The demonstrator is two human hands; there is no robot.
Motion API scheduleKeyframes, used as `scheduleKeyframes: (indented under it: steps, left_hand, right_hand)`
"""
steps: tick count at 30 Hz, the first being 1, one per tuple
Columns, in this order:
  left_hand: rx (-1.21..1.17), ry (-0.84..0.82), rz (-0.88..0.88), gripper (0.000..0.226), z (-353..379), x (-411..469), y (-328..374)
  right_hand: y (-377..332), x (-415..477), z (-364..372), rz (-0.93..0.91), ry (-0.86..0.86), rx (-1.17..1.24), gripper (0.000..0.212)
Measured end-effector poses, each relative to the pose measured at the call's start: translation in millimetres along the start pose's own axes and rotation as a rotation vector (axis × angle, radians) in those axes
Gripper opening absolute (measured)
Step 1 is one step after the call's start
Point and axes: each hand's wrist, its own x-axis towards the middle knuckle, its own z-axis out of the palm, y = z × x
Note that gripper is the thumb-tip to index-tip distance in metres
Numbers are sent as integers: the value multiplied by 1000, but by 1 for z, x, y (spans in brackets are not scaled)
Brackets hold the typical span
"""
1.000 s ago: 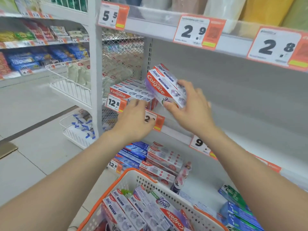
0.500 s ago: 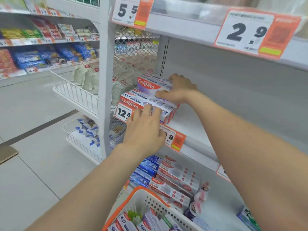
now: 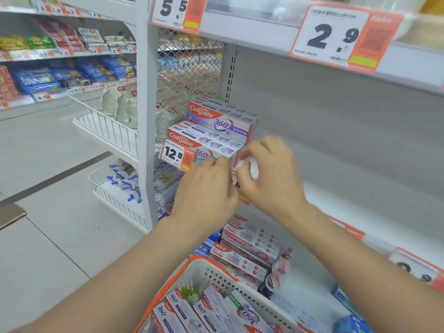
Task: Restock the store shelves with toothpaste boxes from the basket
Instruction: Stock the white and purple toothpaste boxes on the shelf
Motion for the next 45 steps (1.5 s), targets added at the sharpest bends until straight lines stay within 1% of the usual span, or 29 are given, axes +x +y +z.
scheduleKeyframes:
  steps: [1, 3, 6, 8, 9, 11, 12, 13, 15, 17, 18, 20, 23, 24, 26, 28, 30, 32, 33, 36, 39, 40, 42, 43, 45]
  left_hand:
    - [8, -74, 9, 11, -1, -10, 0]
    - [33, -266, 55, 7, -5, -31, 4]
    - [95, -560, 223, 14, -8, -68, 21]
    - [150, -710, 294, 23, 1, -93, 32]
    - [187, -776, 317, 27, 8, -106, 39]
    - [261, -925, 339, 34, 29, -131, 45]
    - [292, -1017, 336, 36, 39, -143, 46]
    - [321, -1106, 325, 38, 50, -154, 45]
    - [364, -1223, 303, 37, 69, -176, 39]
    - [441, -1266, 313, 31, 83, -194, 31]
    - [500, -1281, 313, 29, 88, -200, 29]
    - [594, -1288, 313, 34, 98, -210, 25]
    - [703, -1237, 372, 70, 107, -219, 29]
    - [728, -1219, 397, 78, 110, -221, 30]
    - [753, -1205, 431, 82, 117, -223, 31]
    - [731, -1192, 446, 79, 125, -223, 28]
    - [725, -1199, 440, 70, 128, -221, 29]
    - [755, -1212, 449, 57, 130, -220, 32]
    - [760, -1214, 464, 56, 131, -221, 33]
    - [758, -1255, 549, 68, 137, -229, 36]
    - [800, -1287, 622, 64, 140, -240, 36]
    - [802, -1274, 640, 62, 139, -243, 36]
    - [742, -1236, 684, 56, 137, -245, 35]
    - [681, -1226, 706, 53, 136, -245, 33]
    - [520, -1247, 719, 51, 135, -246, 29]
  right_hand:
    - [-3, -26, -12, 5, -59, 21, 15]
    - [-8, -75, -35, 57, -265, 38, 18]
    - [-14, -137, -60, 106, -674, -1, 30]
    - [-18, -167, -75, 81, -947, -51, 41]
    - [-18, -182, -80, 77, -1077, -68, 42]
    - [-16, -206, -87, 123, -1335, -91, 40]
    - [-14, -216, -89, 150, -1426, -101, 37]
    - [-12, -224, -90, 165, -1469, -119, 34]
    - [-8, -239, -94, 176, -1461, -174, 27]
    - [-4, -256, -99, 192, -1419, -216, 24]
    - [-1, -265, -101, 207, -1416, -226, 28]
    - [3, -286, -103, 230, -1410, -225, 41]
    - [5, -314, -96, 258, -1372, -222, 73]
    - [4, -321, -91, 264, -1371, -235, 82]
    - [1, -334, -83, 238, -1399, -280, 89]
    - [-2, -350, -73, 121, -1410, -364, 100]
    - [-7, -363, -62, -10, -1383, -394, 106]
    - [-14, -372, -52, -47, -1389, -370, 104]
    - [-17, -373, -49, -45, -1396, -373, 99]
    - [-17, -365, -45, -26, -1404, -415, 78]
    - [-12, -353, -43, -10, -1371, -391, 63]
    - [-9, -351, -42, -17, -1361, -379, 61]
    - [-1, -350, -42, -28, -1372, -350, 65]
    - [5, -350, -43, -19, -1386, -337, 69]
    - [15, -347, -47, 57, -1418, -290, 77]
